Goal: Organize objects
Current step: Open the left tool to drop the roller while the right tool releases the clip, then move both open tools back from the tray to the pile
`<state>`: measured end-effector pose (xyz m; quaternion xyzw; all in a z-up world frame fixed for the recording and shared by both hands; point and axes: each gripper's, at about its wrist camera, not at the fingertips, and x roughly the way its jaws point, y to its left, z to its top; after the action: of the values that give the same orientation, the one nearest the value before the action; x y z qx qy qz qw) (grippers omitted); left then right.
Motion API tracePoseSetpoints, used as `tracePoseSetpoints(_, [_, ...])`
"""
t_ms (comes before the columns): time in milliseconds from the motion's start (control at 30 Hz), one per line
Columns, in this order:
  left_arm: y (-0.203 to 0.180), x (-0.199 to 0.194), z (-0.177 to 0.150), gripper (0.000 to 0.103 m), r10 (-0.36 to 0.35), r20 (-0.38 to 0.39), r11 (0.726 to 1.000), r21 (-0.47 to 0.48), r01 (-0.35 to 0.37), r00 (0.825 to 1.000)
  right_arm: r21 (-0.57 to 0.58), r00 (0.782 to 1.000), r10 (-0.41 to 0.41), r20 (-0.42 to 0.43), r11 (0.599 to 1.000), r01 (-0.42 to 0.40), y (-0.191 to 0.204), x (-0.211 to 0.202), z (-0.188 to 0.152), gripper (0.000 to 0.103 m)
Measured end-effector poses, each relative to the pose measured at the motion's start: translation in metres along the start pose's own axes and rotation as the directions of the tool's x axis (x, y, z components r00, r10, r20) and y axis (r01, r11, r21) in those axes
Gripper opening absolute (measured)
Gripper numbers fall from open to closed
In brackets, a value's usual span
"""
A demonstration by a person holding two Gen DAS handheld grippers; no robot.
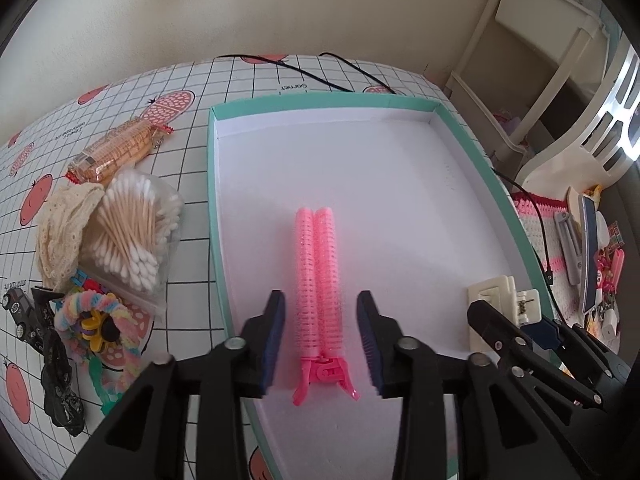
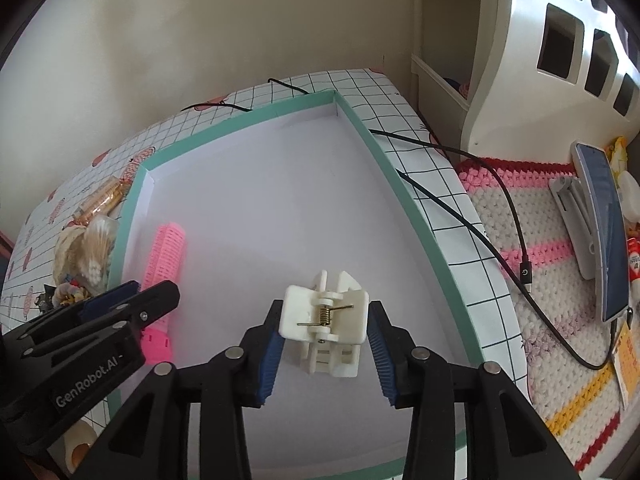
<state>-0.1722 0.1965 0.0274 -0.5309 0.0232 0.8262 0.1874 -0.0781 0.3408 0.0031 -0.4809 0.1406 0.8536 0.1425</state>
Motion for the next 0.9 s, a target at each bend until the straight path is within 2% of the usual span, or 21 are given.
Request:
tracePoseSetpoints(200, [0.003, -0.017, 0.001, 0.045, 0.002, 0.033, 1.000, 0.001, -0.002, 0.999, -0.010, 0.999, 0.022, 0.033, 1.000, -0.022, 0.005, -0.011, 0.001, 0.045])
tracePoseSetpoints(300, [0.005, -0.027, 0.002, 0.052, -0.008, 0.063, 1.000, -0.006, 0.009, 0.998, -0.006, 0.998, 0.028, 0.054, 1.000, -0.028, 0.005, -0.017, 0.002, 0.045])
tracePoseSetpoints(367, [0.007, -0.032, 0.002, 0.061, -0.019, 0.076, 1.000, -0.013, 0.020, 0.997, 0.002, 0.997, 0.034, 0.062, 0.999, -0.034, 0.004, -0.019, 0.002, 0.045])
tracePoseSetpoints(400, [0.008, -0.033, 0.002, 0.062, -0.021, 0.080, 1.000, -0.014, 0.022, 0.997, 0.006, 0.997, 0.036, 0.065, 0.999, -0.037, 0.004, -0.020, 0.002, 0.045])
tracePoseSetpoints(500, [0.011, -0.035, 0.004, 0.068, -0.001, 0.092, 1.000, -0.014, 0.003, 0.996, 0.014, 0.997, 0.036, 0.069, 0.999, -0.037, 0.001, -0.020, 0.002, 0.051])
tracePoseSetpoints(567, [0.013, -0.036, 0.004, 0.081, 0.010, 0.106, 1.000, -0.021, -0.008, 0.994, 0.015, 0.997, 0.034, 0.071, 0.999, -0.035, 0.000, -0.019, 0.001, 0.056])
tracePoseSetpoints(900, [0.032, -0.042, 0.004, 0.103, 0.037, 0.142, 0.996, -0.088, -0.024, 0.989, 0.006, 0.996, 0.033, 0.078, 0.999, -0.033, 0.002, -0.018, 0.000, 0.090])
